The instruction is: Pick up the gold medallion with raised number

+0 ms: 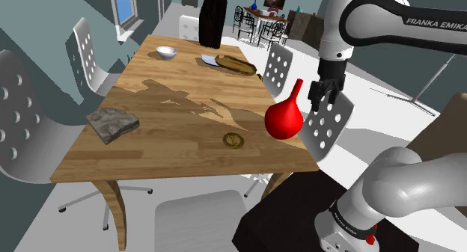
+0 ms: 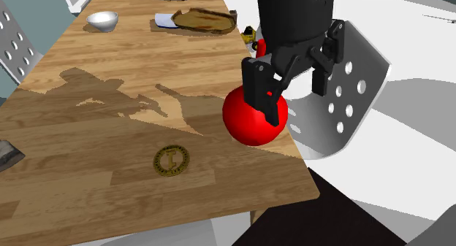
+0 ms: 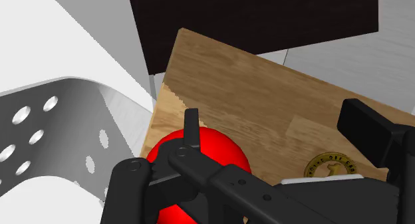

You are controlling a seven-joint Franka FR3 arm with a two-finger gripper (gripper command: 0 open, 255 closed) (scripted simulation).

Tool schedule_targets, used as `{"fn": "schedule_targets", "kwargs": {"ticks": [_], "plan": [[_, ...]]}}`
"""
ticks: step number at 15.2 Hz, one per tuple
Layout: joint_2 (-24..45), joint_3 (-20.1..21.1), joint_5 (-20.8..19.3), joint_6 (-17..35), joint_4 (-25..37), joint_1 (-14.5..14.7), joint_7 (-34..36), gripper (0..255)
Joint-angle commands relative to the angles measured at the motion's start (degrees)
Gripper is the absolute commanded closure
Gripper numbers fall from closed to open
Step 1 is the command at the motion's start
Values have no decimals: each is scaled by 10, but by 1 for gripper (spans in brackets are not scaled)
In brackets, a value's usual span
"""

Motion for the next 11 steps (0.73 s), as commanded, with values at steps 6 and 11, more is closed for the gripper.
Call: {"fn": "schedule_targets", "kwargs": {"ticks": [6,11], "plan": [[55,13,32,100,-33,11,35,0],[128,26,60,200,-46,24,63,0]]}}
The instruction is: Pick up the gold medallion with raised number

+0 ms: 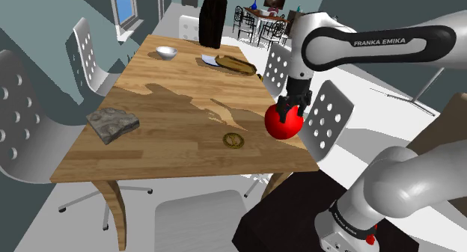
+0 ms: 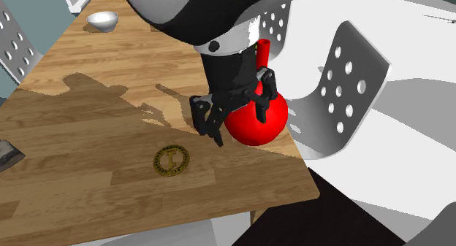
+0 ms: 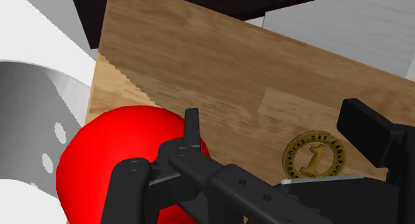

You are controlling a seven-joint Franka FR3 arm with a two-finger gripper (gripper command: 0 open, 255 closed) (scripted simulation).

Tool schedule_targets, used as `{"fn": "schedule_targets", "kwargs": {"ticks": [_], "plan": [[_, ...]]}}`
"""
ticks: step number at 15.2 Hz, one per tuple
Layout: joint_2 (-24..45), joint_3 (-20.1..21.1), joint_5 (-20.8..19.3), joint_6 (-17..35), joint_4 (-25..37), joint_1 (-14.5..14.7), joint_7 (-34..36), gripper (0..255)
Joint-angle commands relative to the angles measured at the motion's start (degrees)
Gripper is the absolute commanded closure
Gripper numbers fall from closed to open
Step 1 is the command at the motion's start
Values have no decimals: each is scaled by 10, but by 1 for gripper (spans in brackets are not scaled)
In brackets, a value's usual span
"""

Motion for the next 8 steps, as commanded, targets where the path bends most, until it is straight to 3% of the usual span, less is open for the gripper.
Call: {"fn": "schedule_targets", "kwargs": {"ticks": [1,8], "plan": [[35,9,14,42,0,8,15,0],[163,27,48,172,22,24,45,0]]}}
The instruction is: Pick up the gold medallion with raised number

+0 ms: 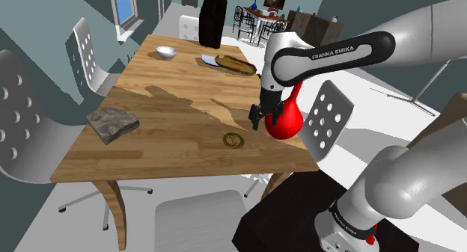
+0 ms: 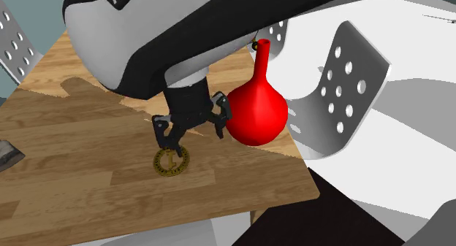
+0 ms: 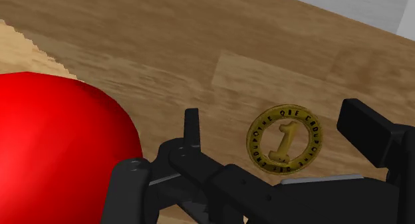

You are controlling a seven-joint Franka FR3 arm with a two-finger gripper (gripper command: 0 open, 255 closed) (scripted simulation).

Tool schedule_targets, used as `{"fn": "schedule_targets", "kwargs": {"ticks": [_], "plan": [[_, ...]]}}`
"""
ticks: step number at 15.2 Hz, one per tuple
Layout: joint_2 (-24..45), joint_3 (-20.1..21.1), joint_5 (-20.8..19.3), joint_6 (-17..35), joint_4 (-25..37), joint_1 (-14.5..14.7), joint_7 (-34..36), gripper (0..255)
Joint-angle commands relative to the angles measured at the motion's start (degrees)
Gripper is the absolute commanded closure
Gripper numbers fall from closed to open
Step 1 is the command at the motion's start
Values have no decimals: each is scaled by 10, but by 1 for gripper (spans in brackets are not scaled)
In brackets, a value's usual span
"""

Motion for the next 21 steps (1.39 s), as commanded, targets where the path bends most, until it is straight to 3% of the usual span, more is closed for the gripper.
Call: {"fn": "schedule_targets", "kwargs": {"ticks": [1,10,20,21], "plan": [[42,4,8,42,8,4,6,0],[226,23,39,166,101,23,35,0],[278,25,41,226,95,24,32,0],[280,25,41,227,96,25,32,255]]}}
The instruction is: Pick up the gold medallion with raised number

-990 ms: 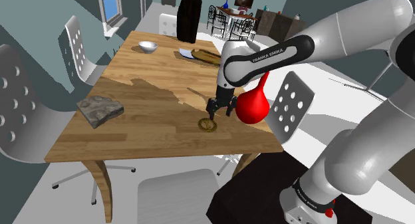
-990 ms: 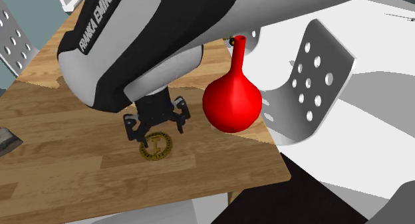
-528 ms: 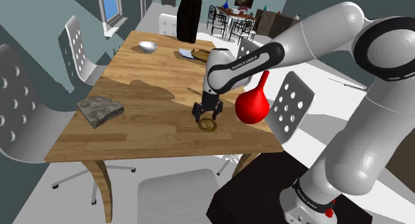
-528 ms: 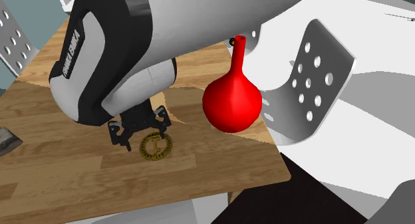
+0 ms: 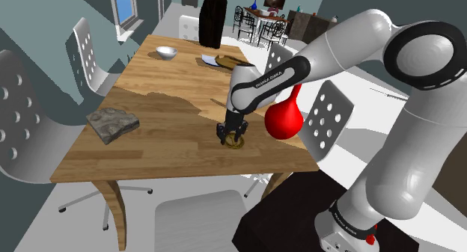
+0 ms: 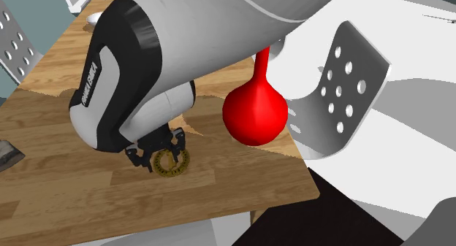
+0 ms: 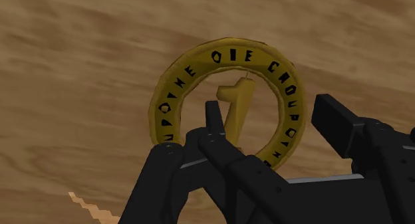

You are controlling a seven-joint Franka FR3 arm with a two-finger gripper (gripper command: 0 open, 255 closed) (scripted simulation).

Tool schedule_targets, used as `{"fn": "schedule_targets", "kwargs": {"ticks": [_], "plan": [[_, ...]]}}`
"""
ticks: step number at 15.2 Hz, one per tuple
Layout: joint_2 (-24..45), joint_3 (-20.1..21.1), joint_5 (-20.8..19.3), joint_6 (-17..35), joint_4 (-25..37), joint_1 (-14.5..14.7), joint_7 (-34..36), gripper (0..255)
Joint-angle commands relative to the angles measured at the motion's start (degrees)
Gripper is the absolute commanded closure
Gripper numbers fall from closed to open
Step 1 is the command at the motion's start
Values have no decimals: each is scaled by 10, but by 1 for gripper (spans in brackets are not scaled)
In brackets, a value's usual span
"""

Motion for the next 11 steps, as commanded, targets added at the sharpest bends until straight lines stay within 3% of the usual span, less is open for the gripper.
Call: {"fn": "schedule_targets", "kwargs": {"ticks": [1,11], "plan": [[3,0,0,2,0,0,0,255],[-10,0,0,-13,1,0,1,255]]}}
